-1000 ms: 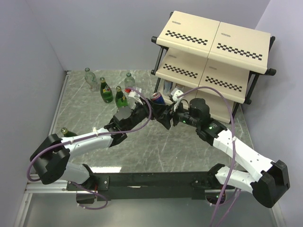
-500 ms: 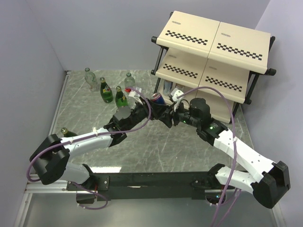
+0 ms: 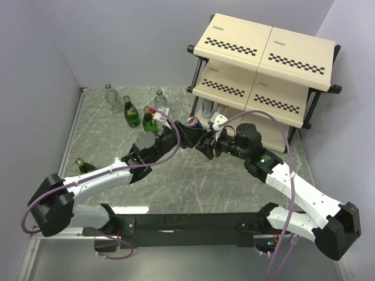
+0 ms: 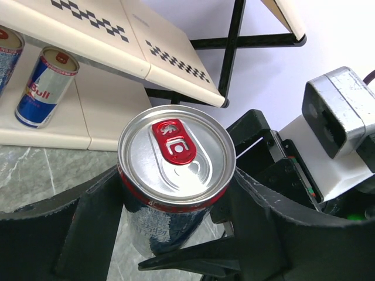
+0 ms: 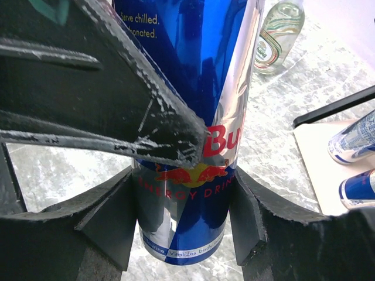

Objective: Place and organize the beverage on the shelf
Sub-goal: Place the drink on the shelf.

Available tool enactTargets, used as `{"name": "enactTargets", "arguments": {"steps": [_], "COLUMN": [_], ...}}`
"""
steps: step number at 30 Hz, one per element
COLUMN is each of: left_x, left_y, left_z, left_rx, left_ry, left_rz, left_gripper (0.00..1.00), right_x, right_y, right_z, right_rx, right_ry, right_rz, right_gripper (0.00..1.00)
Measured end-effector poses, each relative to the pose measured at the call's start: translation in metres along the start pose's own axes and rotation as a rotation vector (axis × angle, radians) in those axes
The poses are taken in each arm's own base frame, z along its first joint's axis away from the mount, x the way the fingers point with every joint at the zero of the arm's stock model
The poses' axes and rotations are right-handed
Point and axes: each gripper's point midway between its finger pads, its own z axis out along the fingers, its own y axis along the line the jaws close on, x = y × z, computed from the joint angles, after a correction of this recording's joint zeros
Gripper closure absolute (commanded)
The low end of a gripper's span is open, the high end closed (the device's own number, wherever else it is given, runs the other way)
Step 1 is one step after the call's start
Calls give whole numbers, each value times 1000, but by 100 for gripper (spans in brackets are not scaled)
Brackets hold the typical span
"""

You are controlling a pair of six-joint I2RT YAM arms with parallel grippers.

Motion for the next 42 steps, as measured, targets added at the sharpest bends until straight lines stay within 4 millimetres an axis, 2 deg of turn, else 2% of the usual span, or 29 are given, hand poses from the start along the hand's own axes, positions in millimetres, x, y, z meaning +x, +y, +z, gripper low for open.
{"name": "enactTargets", "arguments": {"steps": [6, 8, 12, 15, 18, 19, 20, 21, 22, 25, 29, 32, 34, 37, 40, 42], "left_x": [-1, 1, 5, 6, 6, 6, 6, 6, 6, 9, 12, 10, 11, 18, 34, 53], "left_y": [1, 3, 8, 9, 9, 9, 9, 9, 9, 13, 20, 24, 27, 38, 55, 72], "left_z": [-2, -2, -3, -4, -4, -4, -4, -4, -4, -4, -5, -5, -6, -3, 3, 9], "left_rx": [-8, -16, -32, -35, -33, -31, -29, -29, -28, -41, -64, -81, -90, -108, -133, -158], "left_ry": [5, 12, 27, 34, 36, 38, 39, 39, 39, 51, 61, 50, 48, 54, 79, 113], "left_rz": [4, 9, 22, 34, 41, 44, 48, 51, 56, 76, 108, 131, 145, 164, 181, 199], "left_gripper": [30, 35, 41, 50, 76, 96, 100, 100, 100, 100, 100, 100, 100, 100, 100, 100], "right_x": [1, 4, 7, 9, 9, 9, 9, 10, 10, 11, 10, 6, 0, -16, -36, -48], "right_y": [0, 0, 0, 0, -1, -1, -1, -1, -1, -8, -16, -22, -30, -53, -78, -88], "right_z": [0, 0, 0, 0, 0, 0, 0, 0, -1, -2, -9, -25, -40, -70, -101, -120], "right_rx": [-3, -4, -5, -4, -4, -4, -4, -4, -4, 34, 69, 77, 87, 152, 268, 338], "right_ry": [2, 8, 18, 24, 25, 25, 26, 27, 28, 35, 39, 30, 23, 5, -30, -57], "right_rz": [-20, -25, -35, -38, -39, -40, -41, -42, -41, -47, -61, -81, -100, -116, -121, -110], "right_gripper": [77, 77, 77, 76, 73, 56, 44, 31, 12, 0, 0, 0, 0, 0, 0, 0]}}
